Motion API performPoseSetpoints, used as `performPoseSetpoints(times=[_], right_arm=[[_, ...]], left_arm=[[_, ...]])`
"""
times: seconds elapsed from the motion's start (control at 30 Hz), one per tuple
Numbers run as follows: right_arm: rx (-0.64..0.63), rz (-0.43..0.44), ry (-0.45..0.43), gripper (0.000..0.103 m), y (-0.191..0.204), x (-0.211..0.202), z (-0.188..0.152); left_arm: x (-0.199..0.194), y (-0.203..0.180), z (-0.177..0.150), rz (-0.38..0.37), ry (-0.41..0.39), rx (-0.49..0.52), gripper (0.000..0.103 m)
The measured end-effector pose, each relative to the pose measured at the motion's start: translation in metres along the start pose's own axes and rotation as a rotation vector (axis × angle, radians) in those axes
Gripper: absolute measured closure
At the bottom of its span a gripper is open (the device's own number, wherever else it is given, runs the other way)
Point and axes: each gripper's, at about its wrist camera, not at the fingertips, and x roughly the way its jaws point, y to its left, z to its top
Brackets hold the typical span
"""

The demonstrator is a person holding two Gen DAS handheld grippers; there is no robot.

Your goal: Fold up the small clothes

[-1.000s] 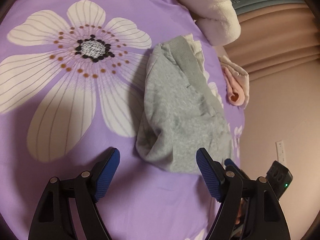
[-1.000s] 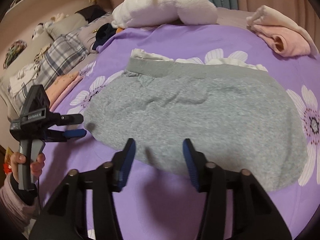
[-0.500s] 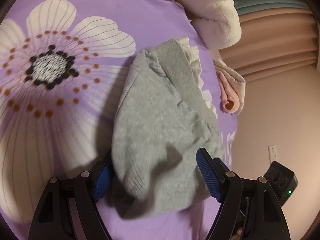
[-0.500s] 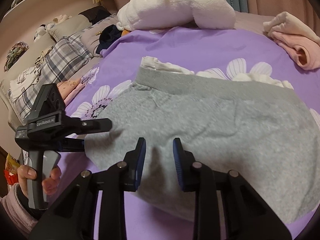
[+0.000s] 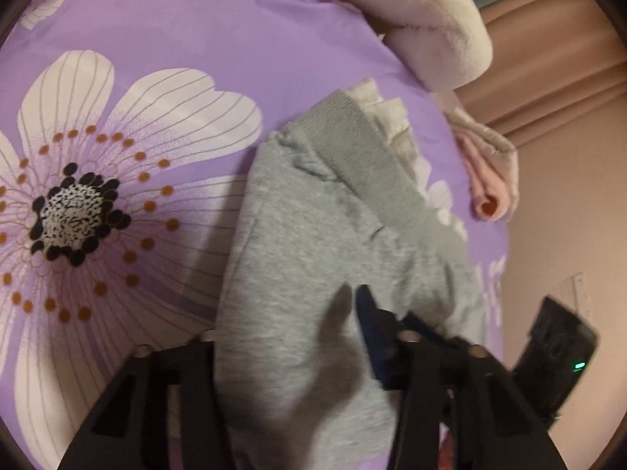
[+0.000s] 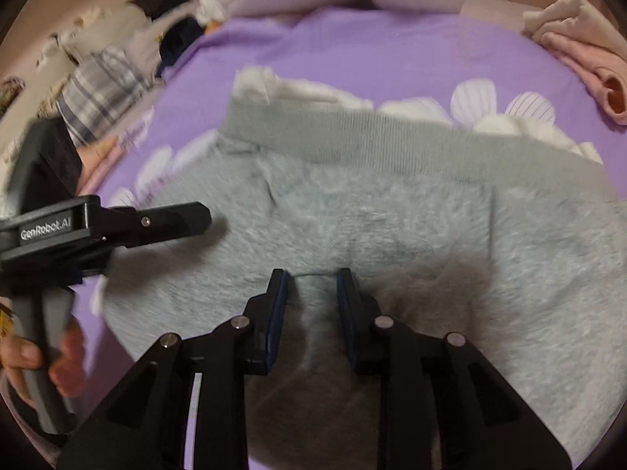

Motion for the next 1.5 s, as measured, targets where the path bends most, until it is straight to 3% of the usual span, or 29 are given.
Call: performPoseSetpoints(times=[0.2, 0.33, 0.5, 0.6, 0.67, 0.8, 1.03, 1.23, 1.3, 1.37, 1.5], right_arm=[[-0.005, 0.011, -0.063, 0.076, 0.005, -0.013, 0.029], [0.004, 0.014, -0.046, 0.076, 0.012, 0.012, 0.061], [0.075, 0.027, -0.051, 0.074, 0.015, 0.045, 0.100], [0.130, -0.003, 0.014, 0.079, 0.008, 0.071, 0.110], [0.137, -0.005, 0.010, 0.078, 0.008, 0.070, 0.111], [0.078, 0.015, -0.045, 0.074, 0.019, 0.035, 0.103], [-0.043, 0.006, -0.088, 0.074, 0.030, -0.027, 0.046], [-0.124, -0.057, -0.009, 0.074, 0.036, -0.011, 0.005], [-0.118, -0.046, 0.039, 0.074, 0.033, 0.001, -0.006], [-0.144, -0.052, 0.021, 0.074, 0.033, 0.004, -0.011], [-0.040, 0.058, -0.018, 0.073, 0.014, -0.018, -0.009]], left_arm=[[-0.004, 0.018, -0.001, -0.041, 0.003, -0.029, 0.070], [-0.004, 0.012, -0.005, -0.010, -0.006, 0.024, 0.070], [-0.004, 0.017, -0.005, -0.031, -0.001, 0.012, 0.070], [-0.006, 0.019, -0.005, -0.035, 0.002, 0.014, 0.070], [-0.007, 0.019, -0.006, -0.030, 0.003, 0.023, 0.070], [-0.007, 0.017, -0.004, -0.027, 0.004, 0.018, 0.070], [-0.001, 0.006, 0.001, -0.002, -0.003, -0.004, 0.070], [0.004, -0.004, 0.005, 0.053, -0.001, -0.002, 0.073], [0.005, -0.008, 0.005, 0.074, 0.003, -0.004, 0.076], [0.003, -0.013, 0.006, 0.088, 0.001, -0.001, 0.084], [-0.005, -0.032, 0.009, 0.097, -0.012, 0.036, 0.093]])
